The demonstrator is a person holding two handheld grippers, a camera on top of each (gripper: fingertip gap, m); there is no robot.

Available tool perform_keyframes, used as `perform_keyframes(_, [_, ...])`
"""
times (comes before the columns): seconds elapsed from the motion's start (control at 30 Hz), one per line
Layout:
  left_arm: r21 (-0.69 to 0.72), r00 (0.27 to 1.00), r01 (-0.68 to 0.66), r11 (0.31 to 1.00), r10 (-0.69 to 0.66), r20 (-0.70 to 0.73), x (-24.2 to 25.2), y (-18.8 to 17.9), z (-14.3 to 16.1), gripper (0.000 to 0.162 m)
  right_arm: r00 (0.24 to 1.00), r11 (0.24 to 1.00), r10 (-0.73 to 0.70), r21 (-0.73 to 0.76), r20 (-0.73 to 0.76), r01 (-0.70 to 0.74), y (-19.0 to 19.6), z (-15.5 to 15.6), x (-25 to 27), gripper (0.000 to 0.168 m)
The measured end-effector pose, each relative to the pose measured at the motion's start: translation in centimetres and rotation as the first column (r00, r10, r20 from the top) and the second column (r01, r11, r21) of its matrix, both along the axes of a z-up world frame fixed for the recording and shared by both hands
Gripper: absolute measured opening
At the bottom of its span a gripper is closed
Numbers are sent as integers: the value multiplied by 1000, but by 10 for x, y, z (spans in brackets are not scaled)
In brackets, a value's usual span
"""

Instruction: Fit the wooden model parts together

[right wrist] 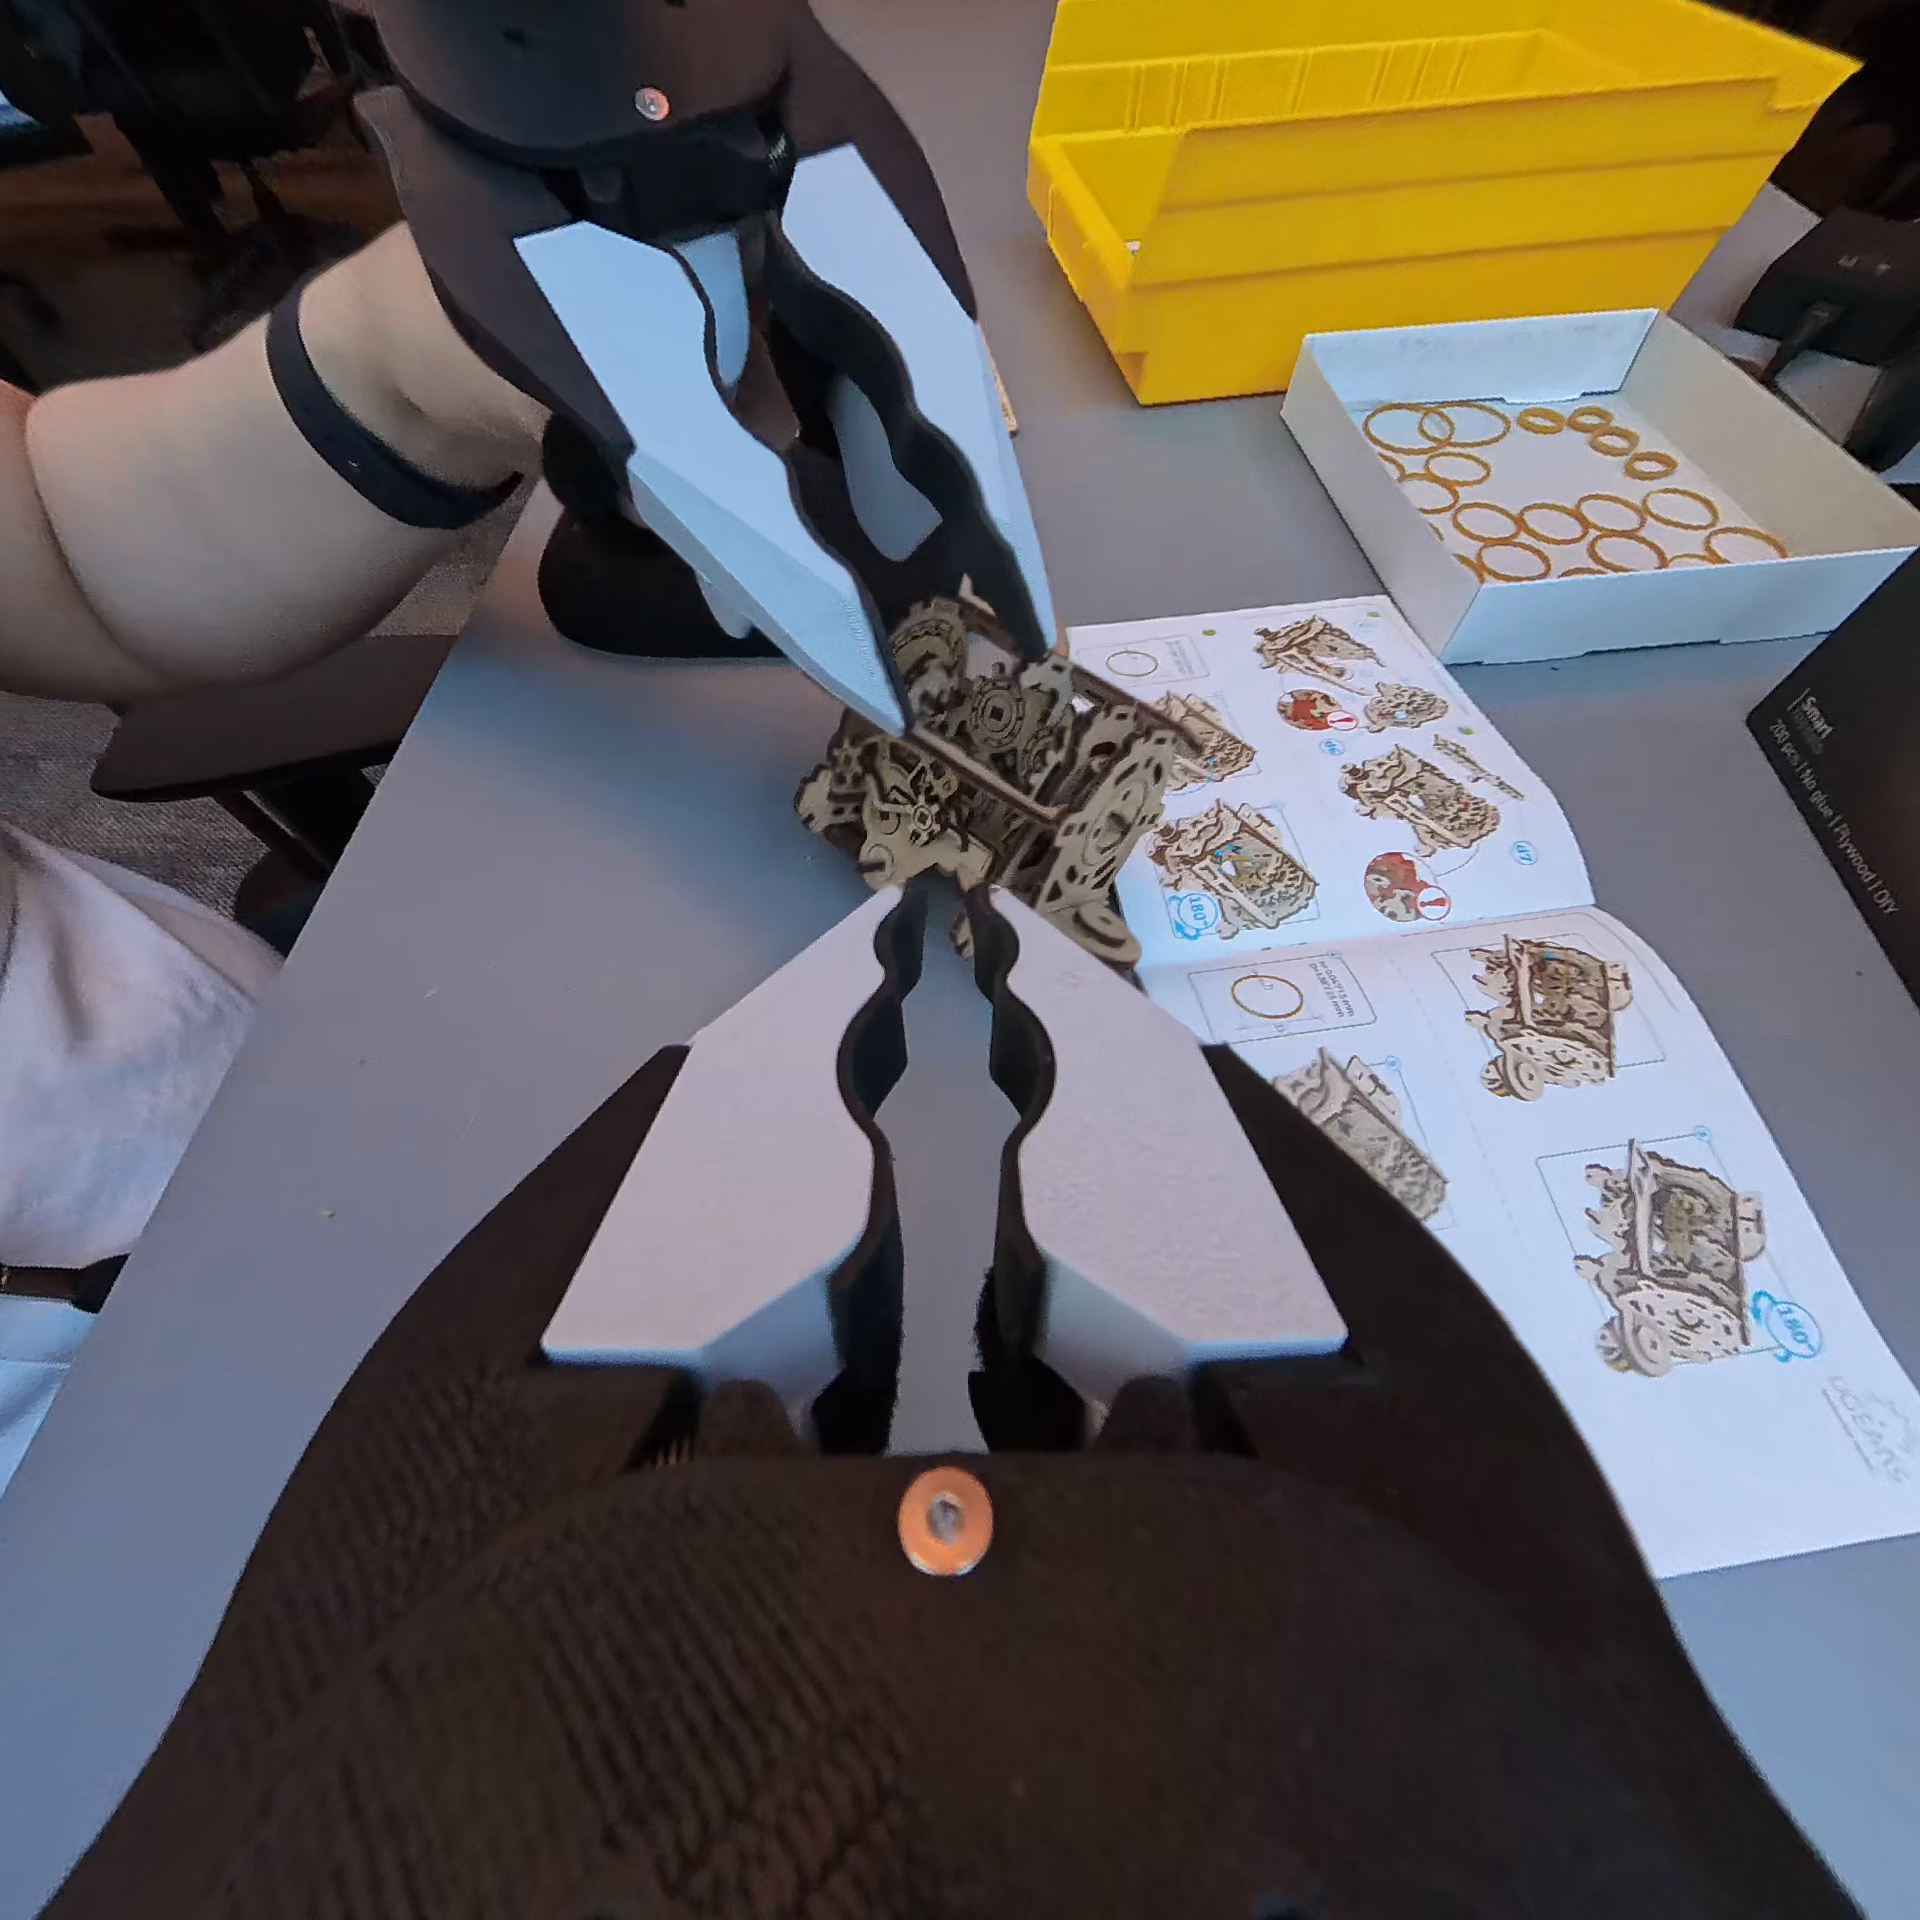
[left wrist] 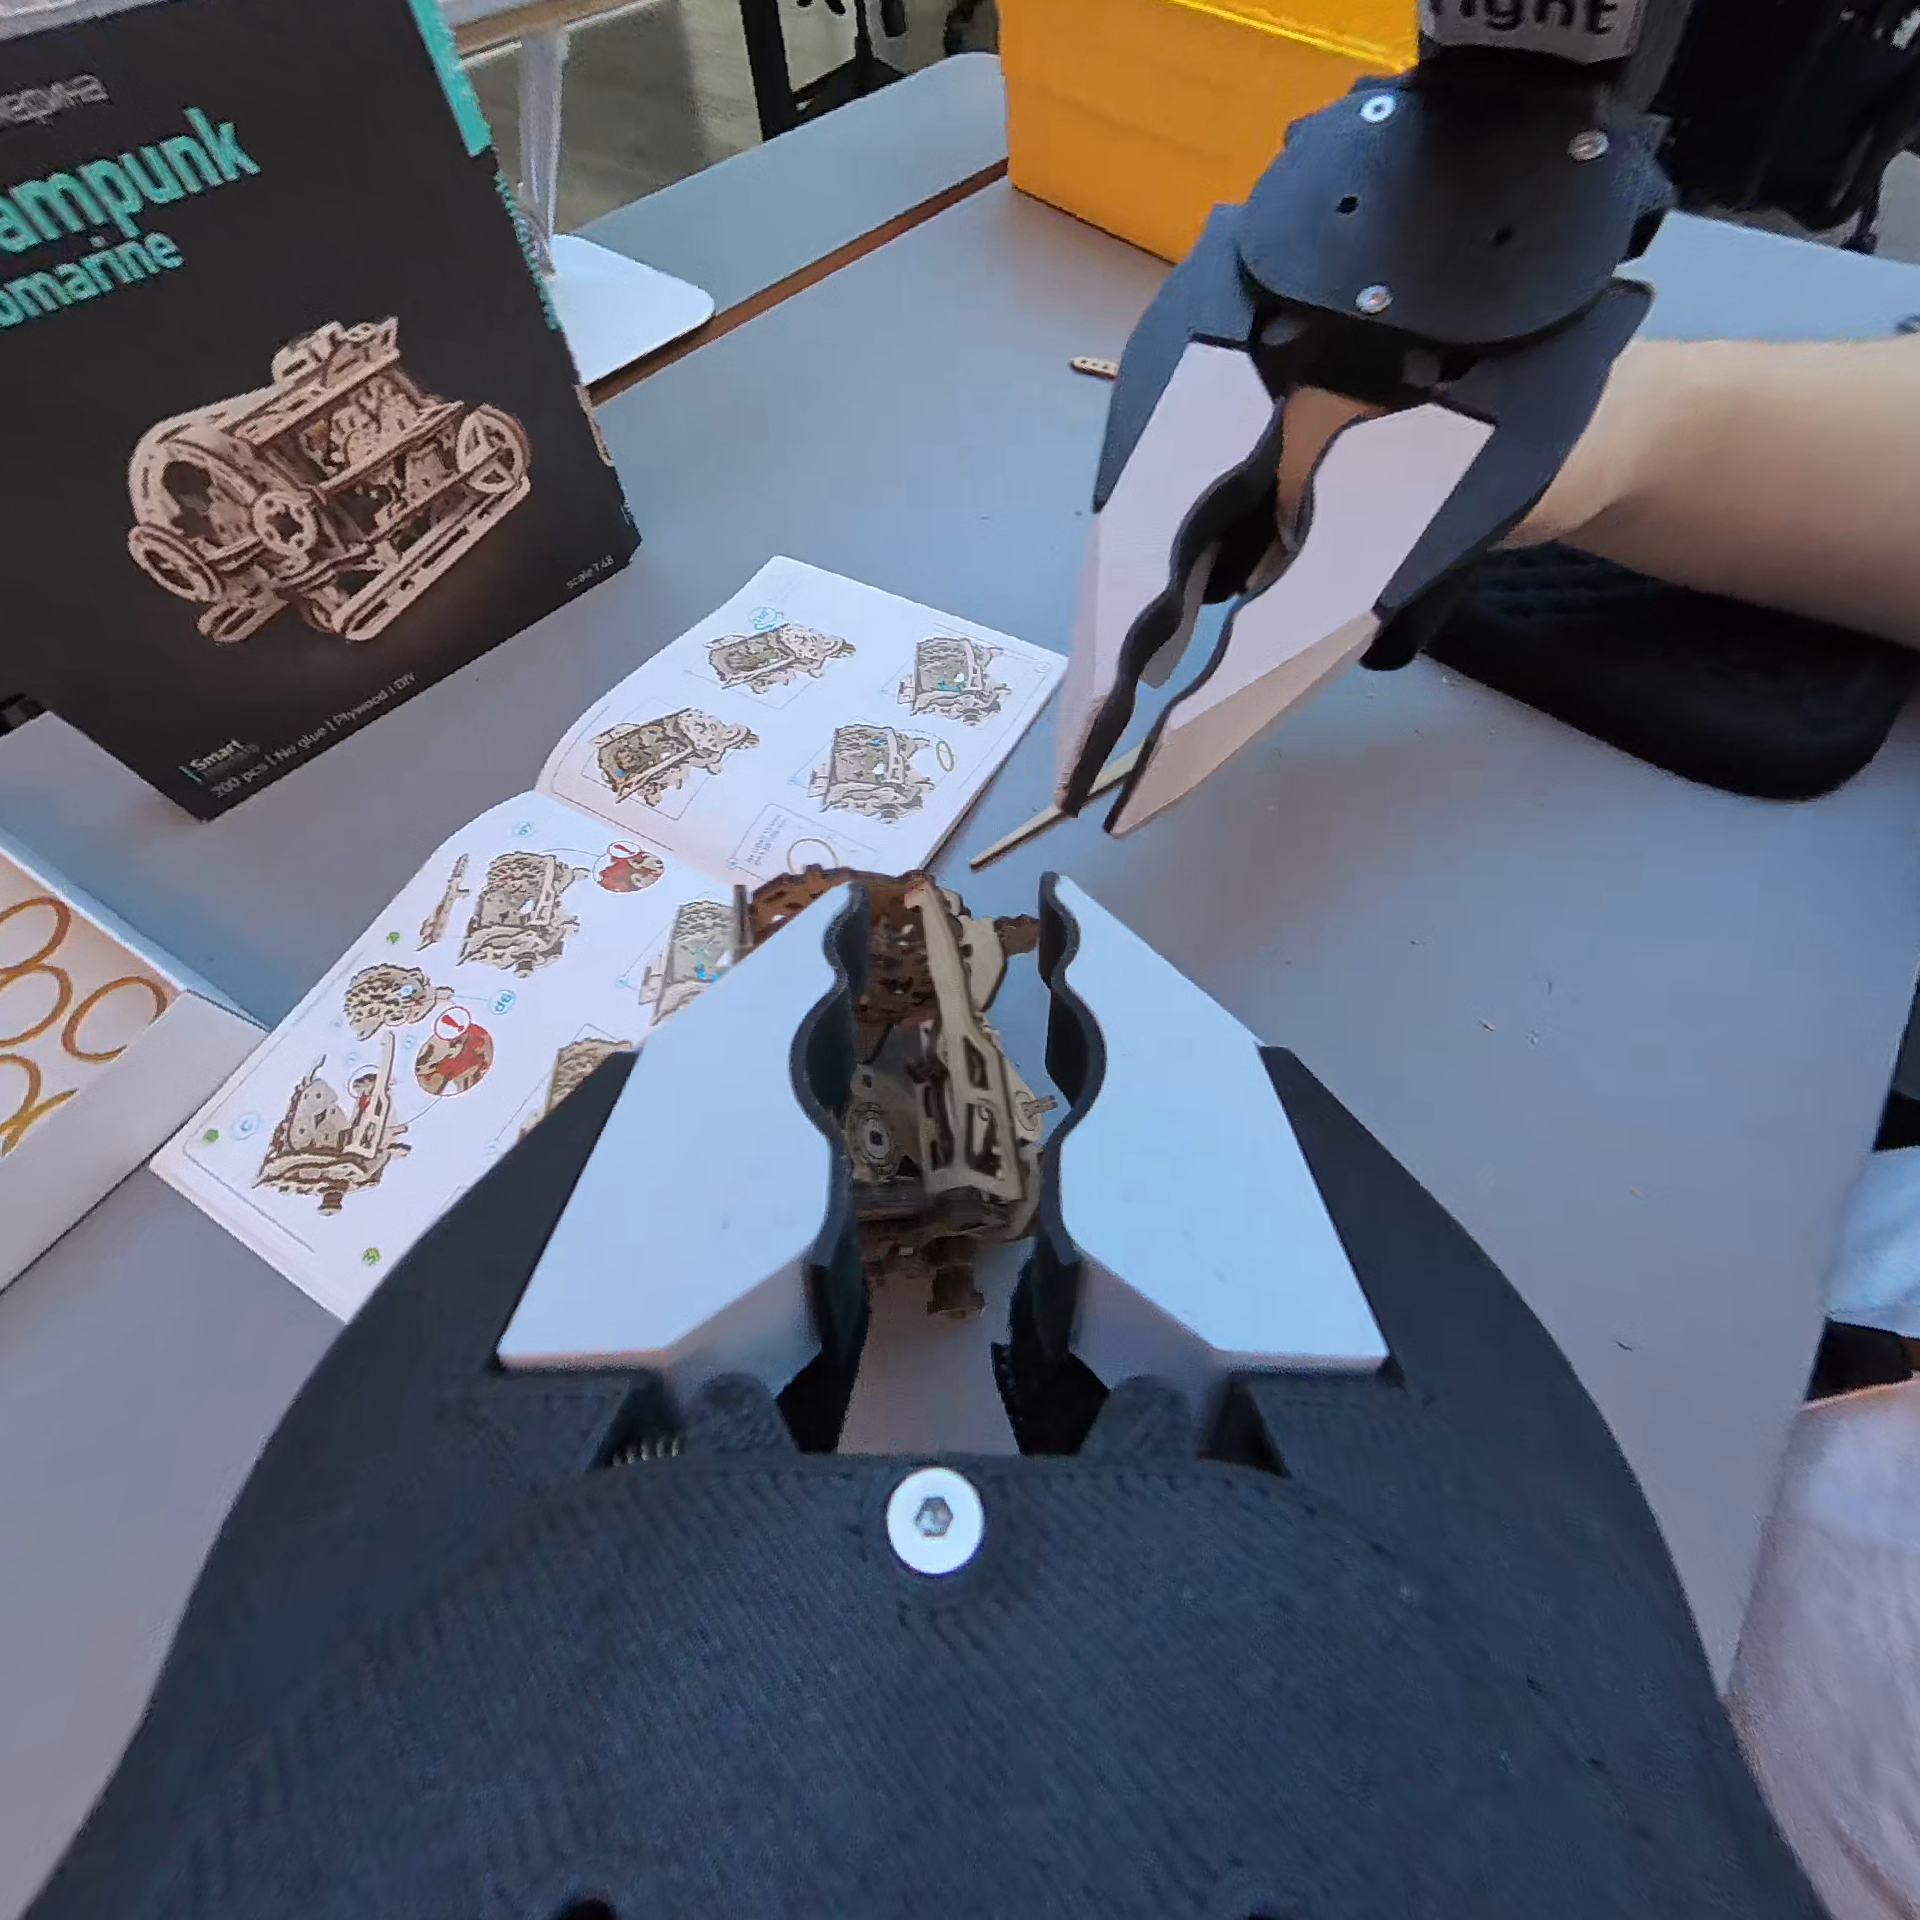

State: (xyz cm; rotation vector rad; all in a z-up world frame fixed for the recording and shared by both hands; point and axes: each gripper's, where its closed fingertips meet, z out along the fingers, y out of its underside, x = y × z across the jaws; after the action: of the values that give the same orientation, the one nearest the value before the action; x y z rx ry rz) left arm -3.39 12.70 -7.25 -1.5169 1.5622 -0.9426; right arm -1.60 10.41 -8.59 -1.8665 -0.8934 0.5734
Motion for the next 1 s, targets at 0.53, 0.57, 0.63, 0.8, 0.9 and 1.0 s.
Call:
perform_keyframes(0.53, [-479, 969, -173, 860, 234, 72, -51, 37, -16, 44, 998, 966, -11, -260, -57, -4, 52, -14, -12, 12])
perform_keyframes(0.57, [-494, 970, -173, 852, 235, 65, -53, 35, -20, 43, 999, 969, -19, -246, -44, 8, 50, -15, -11, 11])
perform_keyframes(0.63, [-522, 973, -170, 836, 227, 46, -54, 27, -28, 45, 999, 973, -37, -227, -23, 31, 46, -16, -9, 10])
perform_keyframes(0.8, [-594, 973, -119, 795, 212, 89, -51, 16, -28, 41, 995, 988, -66, -138, 74, 75, 29, -17, -9, 10])
perform_keyframes(0.9, [-565, 983, -100, 819, 171, 74, -49, 7, -29, 41, 983, 990, -99, -80, 154, 112, 21, -21, -8, 10])
perform_keyframes(1.0, [-512, 981, -115, 851, 178, 75, -47, 3, -28, 43, 974, 990, -127, -40, 189, 137, 14, -22, -9, 11])
